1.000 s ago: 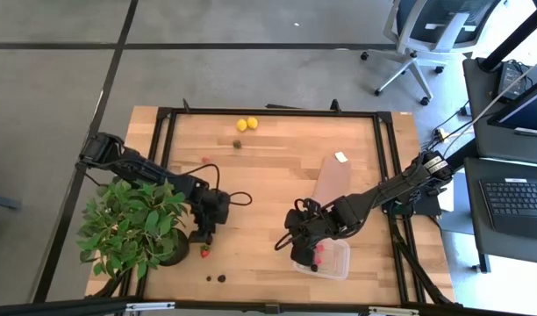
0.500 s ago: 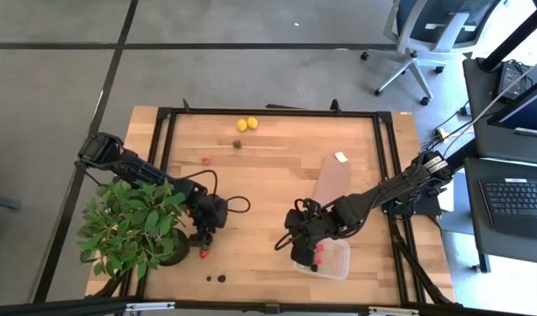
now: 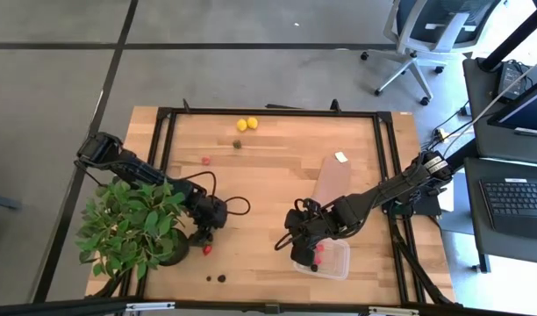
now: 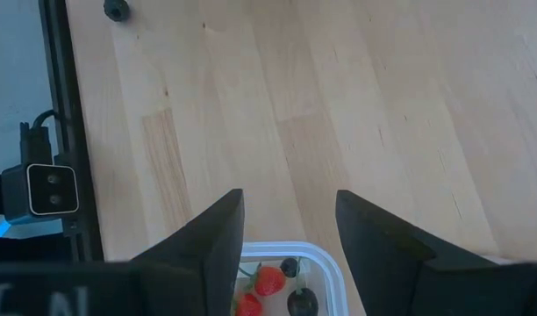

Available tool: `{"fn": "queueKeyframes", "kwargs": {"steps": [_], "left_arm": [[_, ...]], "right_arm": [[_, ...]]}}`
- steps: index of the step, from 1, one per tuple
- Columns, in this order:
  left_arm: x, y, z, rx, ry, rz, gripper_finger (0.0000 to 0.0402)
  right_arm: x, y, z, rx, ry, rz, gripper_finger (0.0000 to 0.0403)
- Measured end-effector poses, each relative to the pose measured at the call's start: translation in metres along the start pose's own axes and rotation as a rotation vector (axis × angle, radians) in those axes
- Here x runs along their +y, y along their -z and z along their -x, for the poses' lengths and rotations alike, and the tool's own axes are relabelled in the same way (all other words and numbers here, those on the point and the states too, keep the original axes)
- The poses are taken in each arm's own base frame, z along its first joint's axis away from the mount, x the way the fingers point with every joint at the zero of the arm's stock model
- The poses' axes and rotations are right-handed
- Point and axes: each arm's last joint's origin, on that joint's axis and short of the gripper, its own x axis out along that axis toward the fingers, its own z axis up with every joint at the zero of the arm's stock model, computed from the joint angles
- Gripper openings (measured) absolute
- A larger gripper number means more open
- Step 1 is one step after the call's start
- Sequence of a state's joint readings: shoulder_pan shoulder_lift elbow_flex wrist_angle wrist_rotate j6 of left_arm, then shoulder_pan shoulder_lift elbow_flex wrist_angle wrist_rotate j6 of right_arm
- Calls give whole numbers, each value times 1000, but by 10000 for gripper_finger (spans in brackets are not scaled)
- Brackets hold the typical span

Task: Pick and placing Produce into tupperware
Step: Put the blackberry into the transparent container

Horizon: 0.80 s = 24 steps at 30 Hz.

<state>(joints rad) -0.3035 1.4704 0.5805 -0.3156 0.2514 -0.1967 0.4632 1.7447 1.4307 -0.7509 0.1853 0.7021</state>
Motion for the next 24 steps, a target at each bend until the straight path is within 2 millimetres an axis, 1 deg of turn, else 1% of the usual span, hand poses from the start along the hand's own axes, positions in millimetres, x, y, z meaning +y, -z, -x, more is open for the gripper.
{"fn": "queueKeyframes", "kwargs": {"steps": [14,24], "left_arm": [[1,1,0,10,-4,6,170],[2,2,-1,12,-4,13,98]], "right_arm": [[0,0,0,0,0,4,184],[0,0,0,0,0,7,184]]}}
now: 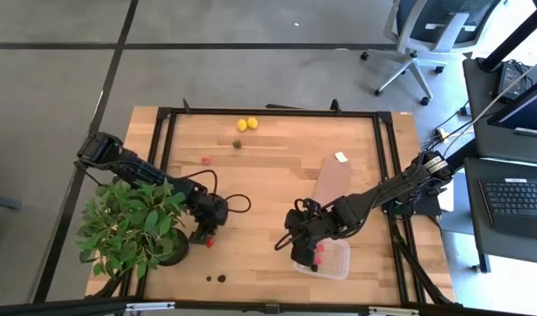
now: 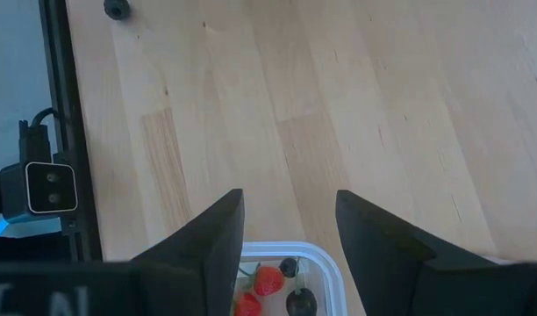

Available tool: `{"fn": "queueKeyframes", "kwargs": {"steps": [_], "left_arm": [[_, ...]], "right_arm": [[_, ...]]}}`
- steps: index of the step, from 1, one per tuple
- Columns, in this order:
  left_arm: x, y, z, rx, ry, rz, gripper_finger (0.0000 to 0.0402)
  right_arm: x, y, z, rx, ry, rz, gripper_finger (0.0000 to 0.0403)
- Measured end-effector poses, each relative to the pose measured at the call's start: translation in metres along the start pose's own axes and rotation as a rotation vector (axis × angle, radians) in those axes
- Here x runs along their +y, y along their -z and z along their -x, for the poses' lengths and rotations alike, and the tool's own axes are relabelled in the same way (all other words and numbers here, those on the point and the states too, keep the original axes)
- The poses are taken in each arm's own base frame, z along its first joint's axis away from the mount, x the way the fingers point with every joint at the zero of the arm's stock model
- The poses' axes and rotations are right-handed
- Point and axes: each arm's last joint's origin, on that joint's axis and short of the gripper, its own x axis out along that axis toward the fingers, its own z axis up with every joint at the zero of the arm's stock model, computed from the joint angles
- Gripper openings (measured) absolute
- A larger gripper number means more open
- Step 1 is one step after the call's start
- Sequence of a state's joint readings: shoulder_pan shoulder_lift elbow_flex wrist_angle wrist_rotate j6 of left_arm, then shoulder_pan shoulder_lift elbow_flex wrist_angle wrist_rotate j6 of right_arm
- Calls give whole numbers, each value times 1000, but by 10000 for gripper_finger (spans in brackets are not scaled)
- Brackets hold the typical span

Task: Pick and placing Produce into tupperware
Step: Put the blackberry into the transparent container

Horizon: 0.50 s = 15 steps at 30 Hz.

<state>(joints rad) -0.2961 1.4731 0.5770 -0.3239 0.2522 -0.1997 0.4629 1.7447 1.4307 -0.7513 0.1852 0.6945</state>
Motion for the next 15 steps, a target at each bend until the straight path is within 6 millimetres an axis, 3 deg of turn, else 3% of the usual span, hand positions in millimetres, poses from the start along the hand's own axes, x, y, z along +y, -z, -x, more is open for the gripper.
{"fn": "queueKeyframes", "kwargs": {"steps": [15], "left_arm": [[2,-1,1,0,19,14,20]], "right_arm": [[0,0,0,1,0,0,184]]}}
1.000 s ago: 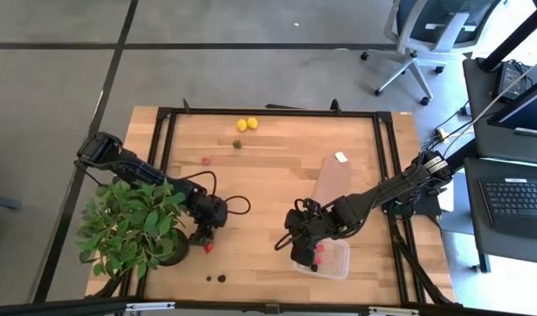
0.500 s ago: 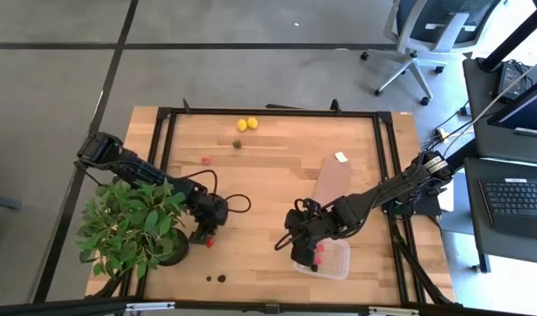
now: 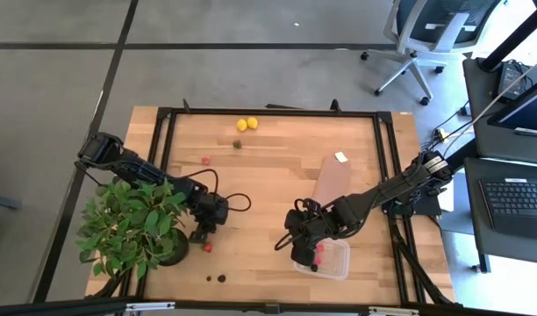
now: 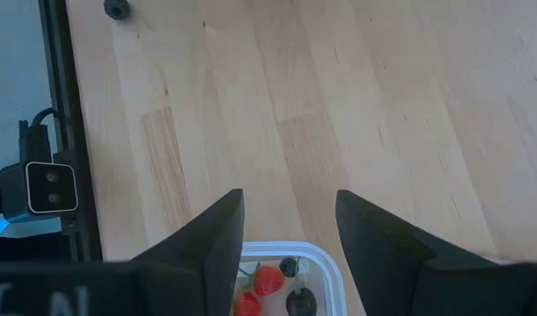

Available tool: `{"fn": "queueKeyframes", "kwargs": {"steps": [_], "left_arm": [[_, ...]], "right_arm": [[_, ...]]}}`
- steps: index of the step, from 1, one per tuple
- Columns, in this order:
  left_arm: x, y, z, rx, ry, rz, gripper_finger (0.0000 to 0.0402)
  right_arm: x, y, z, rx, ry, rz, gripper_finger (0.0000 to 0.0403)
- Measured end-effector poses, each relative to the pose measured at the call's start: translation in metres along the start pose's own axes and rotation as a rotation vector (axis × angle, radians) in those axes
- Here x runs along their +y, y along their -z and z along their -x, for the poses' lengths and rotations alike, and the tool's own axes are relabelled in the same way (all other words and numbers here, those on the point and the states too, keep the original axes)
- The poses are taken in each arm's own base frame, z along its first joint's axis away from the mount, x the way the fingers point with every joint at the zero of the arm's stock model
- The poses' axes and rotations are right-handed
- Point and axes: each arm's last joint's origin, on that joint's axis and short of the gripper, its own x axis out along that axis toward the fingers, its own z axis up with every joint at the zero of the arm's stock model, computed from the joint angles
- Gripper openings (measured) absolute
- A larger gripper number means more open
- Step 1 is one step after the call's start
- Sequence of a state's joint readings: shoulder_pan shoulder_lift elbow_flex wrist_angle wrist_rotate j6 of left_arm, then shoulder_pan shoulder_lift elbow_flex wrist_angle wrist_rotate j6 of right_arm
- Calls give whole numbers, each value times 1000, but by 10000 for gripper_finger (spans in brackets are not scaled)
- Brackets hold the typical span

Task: Pick and placing Produce into tupperware
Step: Put the blackberry into the transparent container

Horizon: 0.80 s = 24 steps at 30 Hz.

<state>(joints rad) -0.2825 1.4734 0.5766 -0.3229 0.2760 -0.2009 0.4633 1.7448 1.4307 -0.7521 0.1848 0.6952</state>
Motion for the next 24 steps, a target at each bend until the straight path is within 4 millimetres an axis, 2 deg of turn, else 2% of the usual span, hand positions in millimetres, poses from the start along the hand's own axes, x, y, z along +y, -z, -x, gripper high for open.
{"fn": "queueKeyframes", "kwargs": {"steps": [7,12,17,24], "left_arm": [[0,0,0,4,14,5,2],[0,0,0,6,18,-8,9],[-2,1,4,0,29,-28,52],[-2,4,11,-7,-33,-31,148]], "right_arm": [[0,0,0,0,0,-1,184],[0,0,0,0,0,-2,184],[0,0,0,0,0,-1,184],[0,0,0,0,0,0,184]]}}
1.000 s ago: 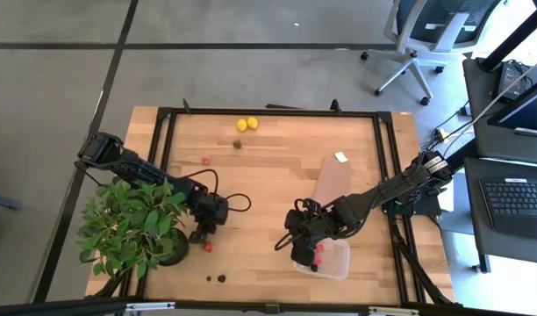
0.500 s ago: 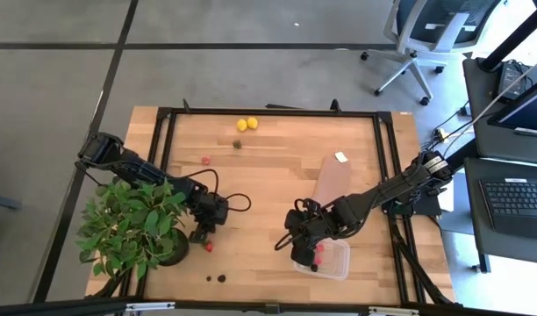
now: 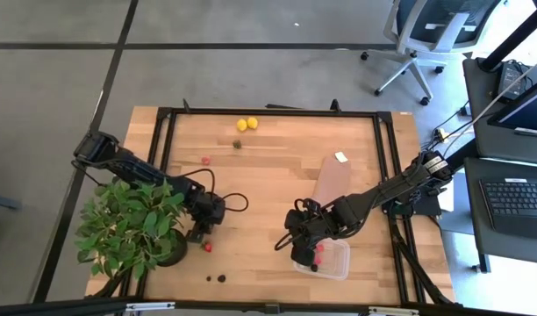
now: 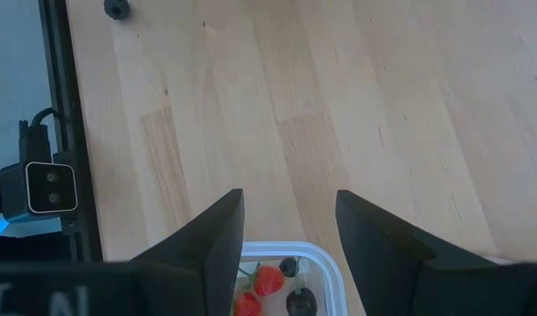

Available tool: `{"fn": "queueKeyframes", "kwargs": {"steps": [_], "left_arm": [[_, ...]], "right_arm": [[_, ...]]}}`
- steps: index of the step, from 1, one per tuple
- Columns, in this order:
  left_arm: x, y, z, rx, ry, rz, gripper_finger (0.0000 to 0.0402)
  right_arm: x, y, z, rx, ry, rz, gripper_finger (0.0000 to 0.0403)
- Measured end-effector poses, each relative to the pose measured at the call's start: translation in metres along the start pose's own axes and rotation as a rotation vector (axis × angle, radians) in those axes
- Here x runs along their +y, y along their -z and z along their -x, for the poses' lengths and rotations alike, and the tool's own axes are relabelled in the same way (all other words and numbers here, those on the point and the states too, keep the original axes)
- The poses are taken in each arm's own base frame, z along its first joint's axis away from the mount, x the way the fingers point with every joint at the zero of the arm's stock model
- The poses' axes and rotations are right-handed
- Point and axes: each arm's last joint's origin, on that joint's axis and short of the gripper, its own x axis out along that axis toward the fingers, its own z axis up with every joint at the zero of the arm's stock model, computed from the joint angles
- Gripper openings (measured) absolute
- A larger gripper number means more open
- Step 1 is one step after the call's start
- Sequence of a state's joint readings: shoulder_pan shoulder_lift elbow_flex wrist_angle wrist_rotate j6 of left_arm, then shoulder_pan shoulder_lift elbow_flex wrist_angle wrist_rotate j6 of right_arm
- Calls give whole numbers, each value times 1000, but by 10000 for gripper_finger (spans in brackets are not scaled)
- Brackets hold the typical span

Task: Pick and placing Produce into tupperware
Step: Put the blackberry into the transparent container

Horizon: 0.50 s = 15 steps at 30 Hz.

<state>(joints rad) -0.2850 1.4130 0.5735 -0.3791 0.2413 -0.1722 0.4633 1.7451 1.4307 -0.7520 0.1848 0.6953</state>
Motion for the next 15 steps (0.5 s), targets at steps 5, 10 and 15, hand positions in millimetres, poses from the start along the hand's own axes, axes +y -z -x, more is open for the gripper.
{"fn": "queueKeyframes", "kwargs": {"steps": [5,10,15], "left_arm": [[0,2,1,22,0,5,194],[0,5,2,68,31,-9,208],[0,9,2,106,38,0,204]], "right_arm": [[0,0,0,-1,0,-1,184],[0,0,0,-1,0,-3,184],[0,0,0,-1,0,-6,184]]}}
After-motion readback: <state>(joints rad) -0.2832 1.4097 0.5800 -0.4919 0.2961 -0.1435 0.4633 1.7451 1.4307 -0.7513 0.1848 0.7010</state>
